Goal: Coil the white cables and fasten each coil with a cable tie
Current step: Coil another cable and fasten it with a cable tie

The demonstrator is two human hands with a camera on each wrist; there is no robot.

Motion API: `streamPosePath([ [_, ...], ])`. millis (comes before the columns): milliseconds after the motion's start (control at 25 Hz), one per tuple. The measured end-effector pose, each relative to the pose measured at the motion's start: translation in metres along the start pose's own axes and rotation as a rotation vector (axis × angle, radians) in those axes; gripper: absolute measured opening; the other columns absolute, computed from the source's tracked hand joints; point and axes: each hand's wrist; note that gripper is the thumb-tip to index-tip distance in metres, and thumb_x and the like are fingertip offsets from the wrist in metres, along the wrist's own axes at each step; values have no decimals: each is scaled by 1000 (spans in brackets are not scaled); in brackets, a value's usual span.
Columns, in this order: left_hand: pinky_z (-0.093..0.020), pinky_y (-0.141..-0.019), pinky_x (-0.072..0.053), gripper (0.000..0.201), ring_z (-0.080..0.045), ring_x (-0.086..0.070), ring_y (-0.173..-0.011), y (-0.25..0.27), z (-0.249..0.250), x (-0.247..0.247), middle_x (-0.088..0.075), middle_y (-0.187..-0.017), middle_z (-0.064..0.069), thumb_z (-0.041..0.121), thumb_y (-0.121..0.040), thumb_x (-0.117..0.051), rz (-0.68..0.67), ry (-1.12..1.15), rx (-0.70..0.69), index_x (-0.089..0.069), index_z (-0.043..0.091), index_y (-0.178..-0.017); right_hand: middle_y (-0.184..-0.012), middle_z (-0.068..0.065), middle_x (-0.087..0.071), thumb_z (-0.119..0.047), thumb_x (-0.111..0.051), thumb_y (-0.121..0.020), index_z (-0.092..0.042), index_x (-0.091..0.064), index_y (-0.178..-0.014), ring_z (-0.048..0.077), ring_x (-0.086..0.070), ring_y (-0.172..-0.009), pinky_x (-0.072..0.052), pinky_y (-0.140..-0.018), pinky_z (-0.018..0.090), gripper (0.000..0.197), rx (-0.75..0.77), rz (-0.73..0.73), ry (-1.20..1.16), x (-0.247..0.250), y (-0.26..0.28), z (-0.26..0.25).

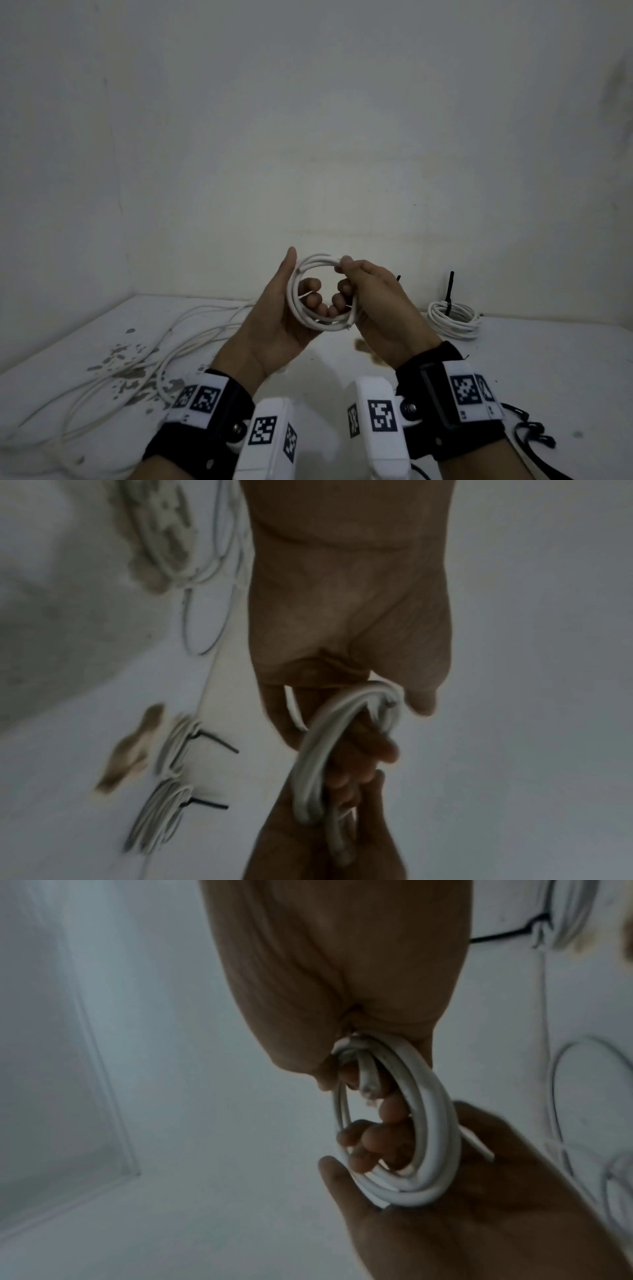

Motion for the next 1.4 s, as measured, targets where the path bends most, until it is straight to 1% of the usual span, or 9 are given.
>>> streamPosePath([
  [120,-24,-55,-36,57,-11,-29,-36,-3,-11,-7,-26,-39,5,60,-88,-50,-22,154,-81,-41,18,-50,-58,2,-39,-19,-52,-103,-3,-57,-103,16,-41,-44,-47,-45,29,17,-8,37,-150,-1,-1,-2],
  [240,-24,-57,-34,51,-10,-19,-36,-5,-16,-13,-19,-41,6,51,-95,-47,-46,191,-144,-47,17,-56,-57,1,-37,-20,-54,-102,-2,-57,-104,15,-37,-43,-42,-42,29,18,35,73,-152,4,-1,-7],
  [400,-21,-44,-34,44,-8,-19,-35,-3,-18,-20,-18,-42,7,44,-97,-45,-45,101,-177,-53,12,-69,-56,2,-37,-18,-52,-103,1,-57,-105,16,-39,-43,-43,-42,28,19,48,111,-154,5,-1,-8],
  [680,-18,-36,-25,45,-5,-18,-33,-1,-8,-16,-19,-44,9,46,-100,-43,43,-1,-158,-50,15,-69,-55,2,-41,-17,-53,-103,-2,-55,-103,19,-42,-44,-46,-45,30,15,18,71,-151,2,-2,-1],
  [800,-18,-34,-21,40,-5,-17,-34,-2,-3,-17,-21,-45,9,41,-101,-46,128,10,-232,-49,16,-69,-56,3,-43,-16,-56,-101,-3,-56,-103,19,-46,-43,-50,-49,33,13,15,31,-125,0,-2,1],
  [920,-19,-33,-19,39,-6,-16,-33,-3,5,-16,-20,-43,9,36,-101,-48,164,42,-271,-47,17,-67,-58,4,-45,-17,-57,-101,-2,-58,-100,18,-52,-45,-58,-61,38,16,39,-18,-84,-2,-3,4],
  [1120,-20,-37,-19,38,-6,-16,-32,1,10,-12,-19,-40,9,33,-100,-47,130,75,-269,-48,15,-67,-58,4,-46,-19,-57,-101,-1,-59,-99,19,-55,-50,-60,-71,42,18,51,-81,-42,-1,-2,3],
  [1240,-20,-38,-26,37,-7,-19,-34,0,13,-10,-22,-43,9,34,-100,-47,85,-15,-184,-48,15,-67,-58,4,-47,-21,-56,-101,-1,-60,-97,23,-61,-52,-60,-76,46,20,55,-79,-1,5,0,1],
  [1400,-26,-48,-42,34,-8,-29,-35,0,15,-2,-38,-52,5,31,-99,-43,52,-117,-32,-52,13,-73,-58,4,-48,-23,-53,-102,-2,-59,-97,26,-62,-53,-59,-66,38,23,9,-67,81,11,3,1],
])
Point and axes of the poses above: each hand's wrist, its own y-axis away from the middle knuckle, its own x-axis out of the back of the hand, z = x × y
